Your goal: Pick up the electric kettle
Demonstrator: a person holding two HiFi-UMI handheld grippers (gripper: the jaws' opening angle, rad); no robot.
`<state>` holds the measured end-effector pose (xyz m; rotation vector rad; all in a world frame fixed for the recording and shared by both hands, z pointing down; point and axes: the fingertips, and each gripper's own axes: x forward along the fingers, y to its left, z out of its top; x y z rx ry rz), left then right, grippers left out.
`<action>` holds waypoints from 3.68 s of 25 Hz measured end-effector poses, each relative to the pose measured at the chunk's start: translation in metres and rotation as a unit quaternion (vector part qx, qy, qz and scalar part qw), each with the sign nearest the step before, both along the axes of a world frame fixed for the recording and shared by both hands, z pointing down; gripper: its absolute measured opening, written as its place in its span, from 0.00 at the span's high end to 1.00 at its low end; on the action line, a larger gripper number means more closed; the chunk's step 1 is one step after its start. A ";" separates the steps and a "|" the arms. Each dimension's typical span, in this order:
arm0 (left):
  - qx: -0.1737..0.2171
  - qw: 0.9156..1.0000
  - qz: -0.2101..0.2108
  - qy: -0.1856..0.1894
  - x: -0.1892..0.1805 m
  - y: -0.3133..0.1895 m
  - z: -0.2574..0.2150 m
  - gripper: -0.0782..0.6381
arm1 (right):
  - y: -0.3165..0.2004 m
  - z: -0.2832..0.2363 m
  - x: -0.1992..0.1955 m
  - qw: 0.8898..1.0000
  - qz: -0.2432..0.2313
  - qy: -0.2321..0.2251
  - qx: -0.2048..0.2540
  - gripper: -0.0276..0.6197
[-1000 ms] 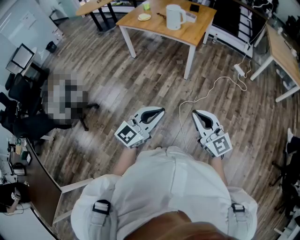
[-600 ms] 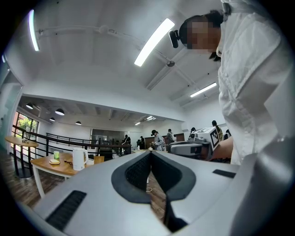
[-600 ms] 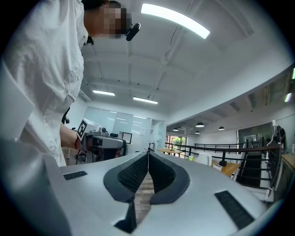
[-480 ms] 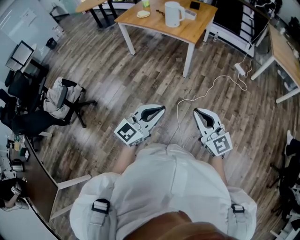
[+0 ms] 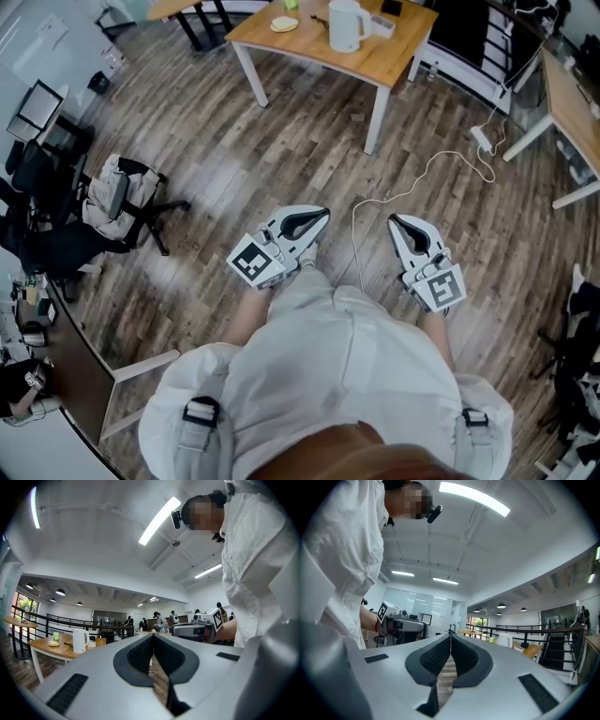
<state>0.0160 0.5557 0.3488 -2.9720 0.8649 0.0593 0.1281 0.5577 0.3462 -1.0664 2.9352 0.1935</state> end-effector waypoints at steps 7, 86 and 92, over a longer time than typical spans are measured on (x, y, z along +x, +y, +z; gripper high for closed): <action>0.000 1.000 0.007 0.004 -0.021 -0.051 0.011 0.88 | -0.052 0.008 -0.015 1.000 0.013 -0.005 -0.005 0.94; 0.007 1.000 0.013 -0.008 -0.071 -0.369 -0.019 0.88 | -0.372 -0.001 -0.041 0.999 0.038 -0.005 -0.008 0.94; 0.004 1.000 0.000 -0.008 -0.072 -0.375 -0.014 0.88 | -0.380 0.010 -0.037 0.999 0.033 -0.003 -0.017 0.94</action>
